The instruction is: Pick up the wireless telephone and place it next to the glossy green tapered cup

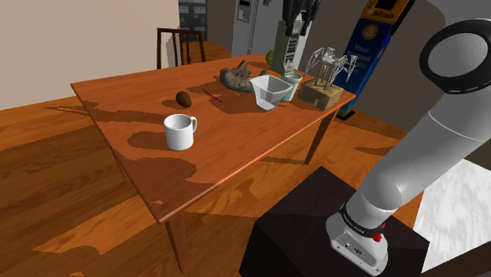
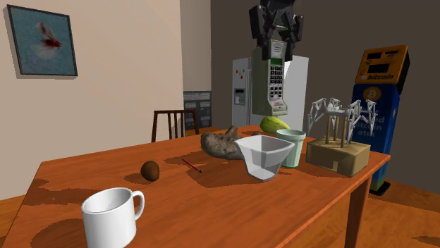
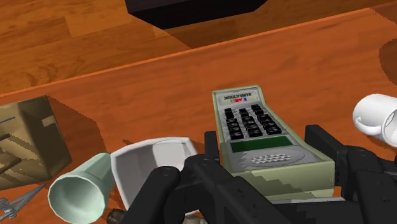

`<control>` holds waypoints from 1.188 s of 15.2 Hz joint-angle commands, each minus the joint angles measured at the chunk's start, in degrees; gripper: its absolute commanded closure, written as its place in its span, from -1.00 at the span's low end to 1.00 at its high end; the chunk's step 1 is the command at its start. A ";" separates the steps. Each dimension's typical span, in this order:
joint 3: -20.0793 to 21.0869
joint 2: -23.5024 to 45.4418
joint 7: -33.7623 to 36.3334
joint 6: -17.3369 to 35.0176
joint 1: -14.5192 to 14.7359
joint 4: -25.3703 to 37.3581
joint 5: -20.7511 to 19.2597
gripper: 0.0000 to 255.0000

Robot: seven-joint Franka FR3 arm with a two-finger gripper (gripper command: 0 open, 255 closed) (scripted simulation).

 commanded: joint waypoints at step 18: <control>-14.55 5.40 -28.02 6.50 -12.90 -0.55 -1.69 1.00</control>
